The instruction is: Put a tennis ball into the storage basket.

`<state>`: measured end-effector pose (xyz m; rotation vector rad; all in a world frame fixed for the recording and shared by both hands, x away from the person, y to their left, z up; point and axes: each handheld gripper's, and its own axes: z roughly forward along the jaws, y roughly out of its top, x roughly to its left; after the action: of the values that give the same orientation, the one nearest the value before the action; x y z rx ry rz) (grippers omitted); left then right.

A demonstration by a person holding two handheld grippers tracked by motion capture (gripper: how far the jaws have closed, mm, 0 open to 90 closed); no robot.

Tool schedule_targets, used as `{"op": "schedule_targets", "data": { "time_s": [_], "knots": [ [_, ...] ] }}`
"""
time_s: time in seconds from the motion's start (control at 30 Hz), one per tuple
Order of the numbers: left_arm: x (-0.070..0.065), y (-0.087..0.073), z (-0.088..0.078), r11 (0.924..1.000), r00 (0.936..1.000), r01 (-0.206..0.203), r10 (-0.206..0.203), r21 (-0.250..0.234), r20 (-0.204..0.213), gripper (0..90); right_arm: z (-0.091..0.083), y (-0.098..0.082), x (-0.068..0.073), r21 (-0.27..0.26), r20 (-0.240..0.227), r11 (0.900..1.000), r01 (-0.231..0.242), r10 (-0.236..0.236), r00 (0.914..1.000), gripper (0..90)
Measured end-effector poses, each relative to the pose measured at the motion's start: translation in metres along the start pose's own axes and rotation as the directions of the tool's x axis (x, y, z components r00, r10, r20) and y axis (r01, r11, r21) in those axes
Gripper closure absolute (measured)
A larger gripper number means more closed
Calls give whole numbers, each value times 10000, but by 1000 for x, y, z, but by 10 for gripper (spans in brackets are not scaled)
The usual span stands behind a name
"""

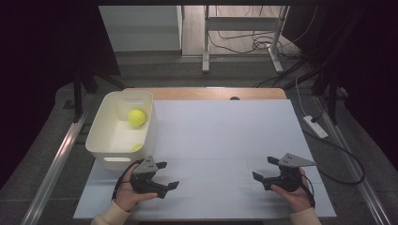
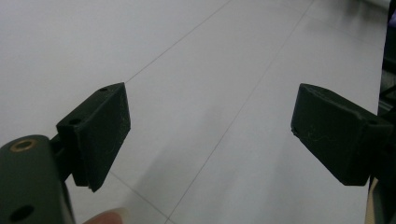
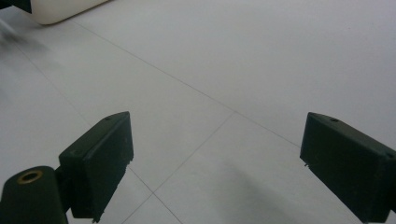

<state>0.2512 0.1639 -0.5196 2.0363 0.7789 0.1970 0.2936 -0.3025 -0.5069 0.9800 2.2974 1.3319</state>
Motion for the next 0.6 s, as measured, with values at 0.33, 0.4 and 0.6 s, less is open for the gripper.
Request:
{"op": "schedule_targets", "data": {
  "time_s": [0.33, 0.4, 0.6],
  "knots": [
    [4, -8, -8, 9993, 9994, 287, -291, -228, -193, 130, 1, 0, 1, 48, -84, 9999, 106, -106, 9999, 94],
    [4, -8, -9, 9992, 9993, 307, -311, -241, -195, 130, 1, 0, 1, 40, -104, 9999, 115, -114, 9999, 94],
    [5, -8, -9, 9991, 9992, 329, -334, -265, -215, 131, 1, 0, 2, -19, -213, 9999, 149, -149, 9997, 94]
  ]
}}
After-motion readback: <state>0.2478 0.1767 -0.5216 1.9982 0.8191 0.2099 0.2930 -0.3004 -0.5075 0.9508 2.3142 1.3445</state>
